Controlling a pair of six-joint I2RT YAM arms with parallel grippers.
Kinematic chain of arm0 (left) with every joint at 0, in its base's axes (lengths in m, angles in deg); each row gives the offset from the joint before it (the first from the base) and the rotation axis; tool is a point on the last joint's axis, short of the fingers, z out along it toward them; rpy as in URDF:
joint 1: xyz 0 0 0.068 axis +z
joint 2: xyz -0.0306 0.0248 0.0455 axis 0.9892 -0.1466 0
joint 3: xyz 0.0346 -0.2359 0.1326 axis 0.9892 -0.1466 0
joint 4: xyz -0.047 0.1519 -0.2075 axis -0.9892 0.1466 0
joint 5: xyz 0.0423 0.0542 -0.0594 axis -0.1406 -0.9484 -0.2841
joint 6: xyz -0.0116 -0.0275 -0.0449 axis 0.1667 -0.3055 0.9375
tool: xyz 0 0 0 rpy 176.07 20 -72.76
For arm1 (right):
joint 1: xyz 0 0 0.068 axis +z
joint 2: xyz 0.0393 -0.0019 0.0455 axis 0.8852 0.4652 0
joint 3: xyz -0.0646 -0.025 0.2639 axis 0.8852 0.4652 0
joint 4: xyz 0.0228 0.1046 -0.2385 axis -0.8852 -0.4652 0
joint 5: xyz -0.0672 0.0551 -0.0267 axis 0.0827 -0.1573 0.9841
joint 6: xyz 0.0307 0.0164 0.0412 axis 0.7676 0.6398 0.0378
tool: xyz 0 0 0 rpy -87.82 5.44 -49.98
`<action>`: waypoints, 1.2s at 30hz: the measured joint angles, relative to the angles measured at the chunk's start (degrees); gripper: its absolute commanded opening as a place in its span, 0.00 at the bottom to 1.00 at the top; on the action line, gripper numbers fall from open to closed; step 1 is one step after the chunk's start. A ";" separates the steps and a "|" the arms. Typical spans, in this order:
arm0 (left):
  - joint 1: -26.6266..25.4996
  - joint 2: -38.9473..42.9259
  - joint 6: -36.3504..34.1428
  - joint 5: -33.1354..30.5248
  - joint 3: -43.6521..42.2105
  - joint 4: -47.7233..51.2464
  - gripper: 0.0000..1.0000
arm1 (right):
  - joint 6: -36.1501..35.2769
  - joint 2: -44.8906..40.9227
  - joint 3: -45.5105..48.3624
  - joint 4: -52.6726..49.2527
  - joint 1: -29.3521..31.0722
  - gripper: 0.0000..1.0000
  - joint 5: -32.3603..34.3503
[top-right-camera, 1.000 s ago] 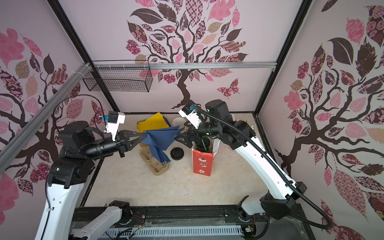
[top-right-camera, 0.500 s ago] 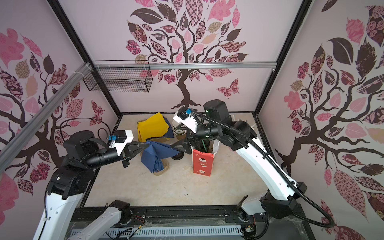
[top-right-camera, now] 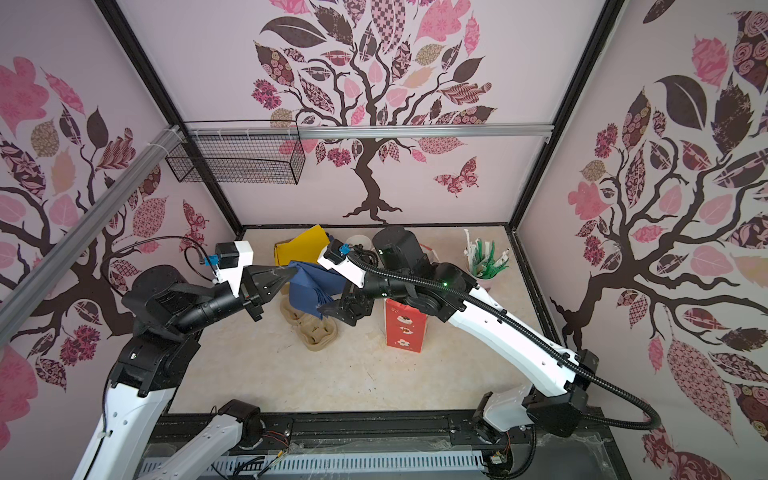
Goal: Pack the takeout coffee
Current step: 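Grasp the blue napkins with the right gripper from the left gripper, then carry the blue napkins over the bag with the right gripper while the left withdraws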
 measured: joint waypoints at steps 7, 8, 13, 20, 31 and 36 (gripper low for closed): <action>-0.37 -0.79 5.35 -4.20 -0.13 -2.54 0.00 | 2.08 0.42 0.74 6.95 3.37 0.85 6.43; -0.39 -0.83 6.05 -4.76 -0.20 -2.97 0.00 | 2.49 0.68 0.74 8.07 4.13 0.80 7.48; -0.39 -1.33 8.28 -6.82 -0.61 -3.91 0.00 | 4.55 2.38 0.68 11.50 5.57 0.54 12.11; -0.55 -1.73 11.80 -7.08 -0.94 -6.25 0.00 | 6.86 2.60 0.68 14.73 5.33 0.20 15.43; -0.66 -3.28 19.52 -7.41 -1.07 -14.67 0.74 | 11.82 -1.46 1.42 10.49 5.33 0.00 21.40; -0.66 -3.34 22.97 -9.84 -2.19 -19.50 0.89 | 21.33 -4.74 -6.08 -3.15 5.44 0.00 34.25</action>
